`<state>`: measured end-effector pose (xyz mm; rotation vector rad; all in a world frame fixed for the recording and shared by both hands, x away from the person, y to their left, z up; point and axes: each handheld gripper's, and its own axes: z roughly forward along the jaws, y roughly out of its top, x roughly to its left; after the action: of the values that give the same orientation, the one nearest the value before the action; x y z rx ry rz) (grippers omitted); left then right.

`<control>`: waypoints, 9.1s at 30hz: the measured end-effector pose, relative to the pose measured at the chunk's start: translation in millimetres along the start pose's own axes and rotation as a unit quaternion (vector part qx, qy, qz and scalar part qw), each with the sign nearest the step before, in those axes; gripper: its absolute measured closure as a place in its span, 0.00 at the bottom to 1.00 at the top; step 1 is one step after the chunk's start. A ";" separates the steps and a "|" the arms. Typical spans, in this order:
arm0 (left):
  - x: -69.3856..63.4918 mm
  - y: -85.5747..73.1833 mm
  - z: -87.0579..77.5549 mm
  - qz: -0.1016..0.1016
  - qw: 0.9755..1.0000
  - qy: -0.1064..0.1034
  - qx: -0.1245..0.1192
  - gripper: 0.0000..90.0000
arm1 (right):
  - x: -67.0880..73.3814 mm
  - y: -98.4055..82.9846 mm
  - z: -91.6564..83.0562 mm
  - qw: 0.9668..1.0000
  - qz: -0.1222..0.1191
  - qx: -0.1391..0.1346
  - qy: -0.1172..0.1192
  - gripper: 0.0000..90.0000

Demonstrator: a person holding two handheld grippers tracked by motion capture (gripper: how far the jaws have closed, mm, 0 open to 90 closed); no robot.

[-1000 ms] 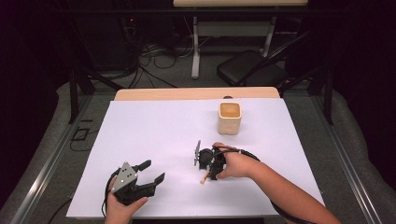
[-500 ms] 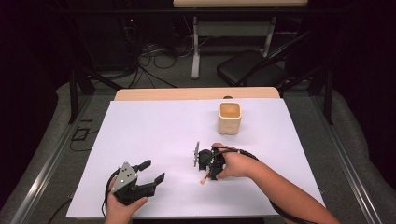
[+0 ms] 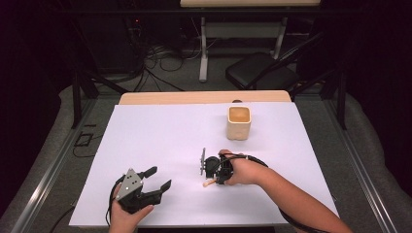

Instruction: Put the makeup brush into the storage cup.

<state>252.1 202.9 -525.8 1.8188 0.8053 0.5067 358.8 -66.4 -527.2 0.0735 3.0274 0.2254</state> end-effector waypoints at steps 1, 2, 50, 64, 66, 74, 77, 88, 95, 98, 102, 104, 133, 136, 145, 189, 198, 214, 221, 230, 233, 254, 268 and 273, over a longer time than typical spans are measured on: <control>0.0 0.0 0.0 0.000 1.000 0.000 0.000 0.34 | 0.5 0.2 0.0 1.000 0.001 0.003 0.000 0.86; 0.0 0.0 0.1 0.000 1.000 0.000 0.000 0.34 | 0.8 0.5 -0.2 1.000 0.003 0.007 0.000 0.88; 0.2 0.1 -0.2 -0.001 1.000 0.000 0.002 0.34 | 5.7 5.4 -32.9 1.000 0.008 -0.010 -0.018 0.92; 0.2 0.0 0.0 -0.001 1.000 0.000 0.002 0.34 | 0.8 -7.5 -53.8 0.996 0.041 -0.070 -0.020 0.93; 0.2 0.0 0.1 -0.001 1.000 0.000 0.002 0.34 | 0.1 -9.5 -55.5 0.996 0.048 -0.079 -0.019 0.92; 0.2 0.0 0.1 -0.001 1.000 0.000 0.002 0.34 | -1.1 -15.6 -64.2 0.990 0.069 -0.126 -0.015 0.92; 0.1 0.0 0.0 -0.001 1.000 0.000 0.002 0.34 | -0.8 -17.7 -66.3 0.987 0.076 -0.142 -0.016 0.92; 0.0 0.1 0.1 0.000 1.000 -0.001 0.003 0.34 | -3.4 -28.0 -69.3 0.974 0.103 -0.201 -0.012 0.92; 0.0 0.1 0.0 0.000 1.000 -0.001 0.003 0.34 | -3.9 -33.5 -69.9 0.966 0.121 -0.230 -0.009 0.92; 0.0 0.1 0.0 0.000 1.000 -0.001 0.003 0.34 | -3.9 -36.4 -69.9 0.960 0.128 -0.247 -0.011 0.92; 0.0 0.1 0.2 0.000 1.000 -0.001 0.003 0.34 | -3.4 -40.7 -69.7 0.953 0.141 -0.267 -0.008 0.92; 0.0 0.1 0.2 0.000 1.000 -0.001 0.003 0.34 | -3.6 -42.5 -69.6 0.950 0.144 -0.276 -0.008 0.92; 2.2 0.7 7.1 -0.020 1.000 -0.018 0.014 0.38 | -10.1 -56.4 -54.9 0.895 0.222 -0.387 0.028 0.92; 2.8 4.0 9.6 -0.024 0.999 -0.022 0.020 0.39 | -12.5 -59.3 -52.3 0.885 0.236 -0.400 0.035 0.92; 3.3 19.5 23.7 -0.078 0.995 -0.053 0.017 0.42 | -13.8 -66.3 -49.2 0.862 0.266 -0.431 0.040 0.93; -13.0 77.8 89.0 -0.115 0.986 -0.117 0.007 0.46 | -21.8 -83.2 -60.1 0.798 0.313 -0.515 0.031 0.92; -14.9 74.0 93.7 -0.127 0.984 -0.127 0.013 0.47 | -21.5 -83.9 -57.6 0.787 0.321 -0.526 0.031 0.92; -19.4 67.2 100.4 -0.138 0.980 -0.140 0.019 0.51 | -18.0 -81.9 -47.5 0.765 0.340 -0.545 0.043 0.92; -19.6 63.9 104.0 -0.148 0.978 -0.145 0.024 0.55 | -15.6 -77.5 -41.0 0.762 0.347 -0.545 0.048 0.93; -21.0 61.9 108.4 -0.157 0.976 -0.150 0.026 0.61 | -14.1 -76.3 -35.8 0.747 0.362 -0.554 0.059 0.93; -21.5 61.6 109.8 -0.162 0.974 -0.154 0.029 0.65 | -13.7 -75.9 -35.1 0.745 0.362 -0.556 0.063 0.93; -21.8 58.0 114.7 -0.179 0.970 -0.161 0.037 0.79 | -8.7 -69.7 -35.0 0.744 0.354 -0.562 0.072 0.92; -21.6 58.2 114.9 -0.187 0.967 -0.169 0.040 0.86 | -8.5 -69.3 -34.2 0.744 0.355 -0.561 0.073 0.93; -21.8 58.7 114.5 -0.189 0.966 -0.171 0.040 0.88 | -8.2 -68.9 -33.7 0.745 0.354 -0.560 0.073 0.93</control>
<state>330.6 99.4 -513.6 1.7056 0.9110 -0.0868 360.5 -139.8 -503.6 1.0882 2.2541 2.0497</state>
